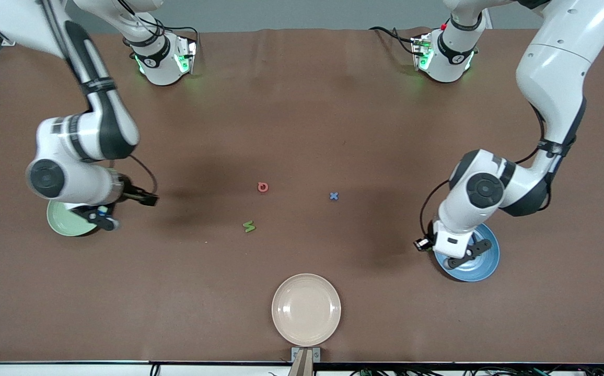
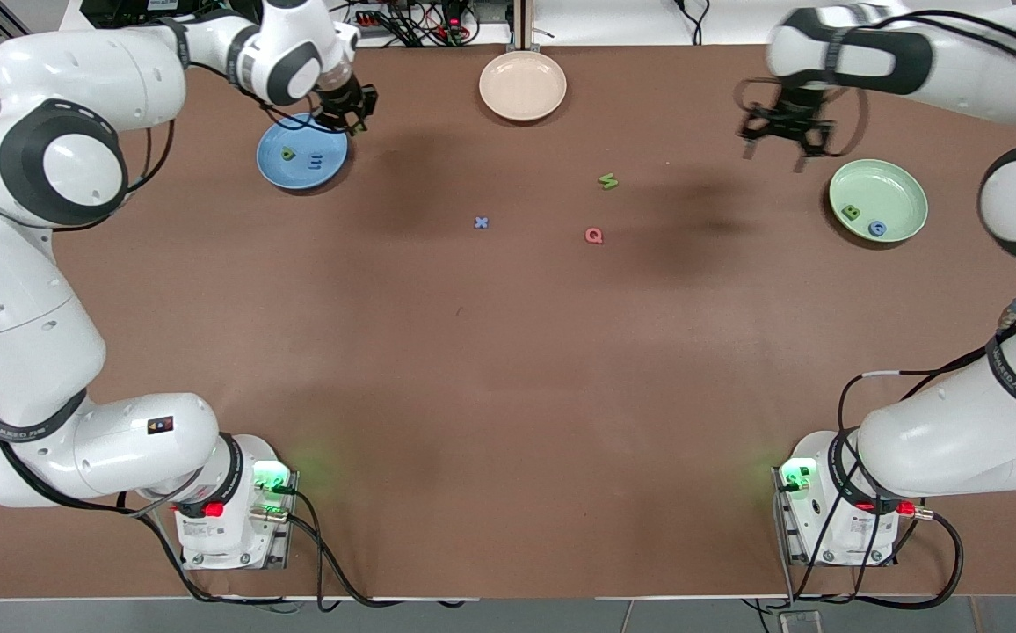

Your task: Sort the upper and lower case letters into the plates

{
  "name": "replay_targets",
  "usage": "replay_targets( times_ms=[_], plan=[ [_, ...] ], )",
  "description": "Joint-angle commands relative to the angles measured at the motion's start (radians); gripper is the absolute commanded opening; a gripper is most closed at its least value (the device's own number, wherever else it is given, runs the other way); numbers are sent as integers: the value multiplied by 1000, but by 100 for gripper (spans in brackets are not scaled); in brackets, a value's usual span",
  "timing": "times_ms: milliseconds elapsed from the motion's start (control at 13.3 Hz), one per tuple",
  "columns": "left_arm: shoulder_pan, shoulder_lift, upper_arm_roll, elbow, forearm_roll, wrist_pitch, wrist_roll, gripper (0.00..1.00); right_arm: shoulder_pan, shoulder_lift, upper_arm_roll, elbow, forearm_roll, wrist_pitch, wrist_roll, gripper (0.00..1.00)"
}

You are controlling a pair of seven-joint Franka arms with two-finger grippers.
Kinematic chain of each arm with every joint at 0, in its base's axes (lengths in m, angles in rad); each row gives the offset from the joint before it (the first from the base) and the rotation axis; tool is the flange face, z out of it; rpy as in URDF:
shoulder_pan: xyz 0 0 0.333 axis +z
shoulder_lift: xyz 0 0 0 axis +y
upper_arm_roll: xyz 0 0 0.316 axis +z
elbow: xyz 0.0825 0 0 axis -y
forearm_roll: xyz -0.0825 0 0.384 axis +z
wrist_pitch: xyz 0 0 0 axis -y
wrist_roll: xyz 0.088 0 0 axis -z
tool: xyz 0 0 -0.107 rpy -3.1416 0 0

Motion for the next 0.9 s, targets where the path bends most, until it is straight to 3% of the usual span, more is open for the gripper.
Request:
replay_targets(
  times_ms=[0,226,527,602,678,753,828],
  plan=[
    [46,42,-4,4,16,-8,111,0,130,57,-13,85,112,8,357,99],
    [40,68,52,4,17,35,128,0,241,190,-16,193,115,80,598,99],
    [46,71,81,4,17,43,181,7,324,339,-47,285,109,215,679,99],
    [46,71,81,4,16,43,181,26,339,362,-61,306,108,218,683,98],
    [46,71,81,4,14,43,179,68,350,381,-73,319,88,218,683,98],
    [46,67,81,6,13,44,169,93,361,392,-78,322,54,227,684,98],
    [43,61,79,10,13,44,168,100,362,402,-78,322,37,256,692,98]
  ],
)
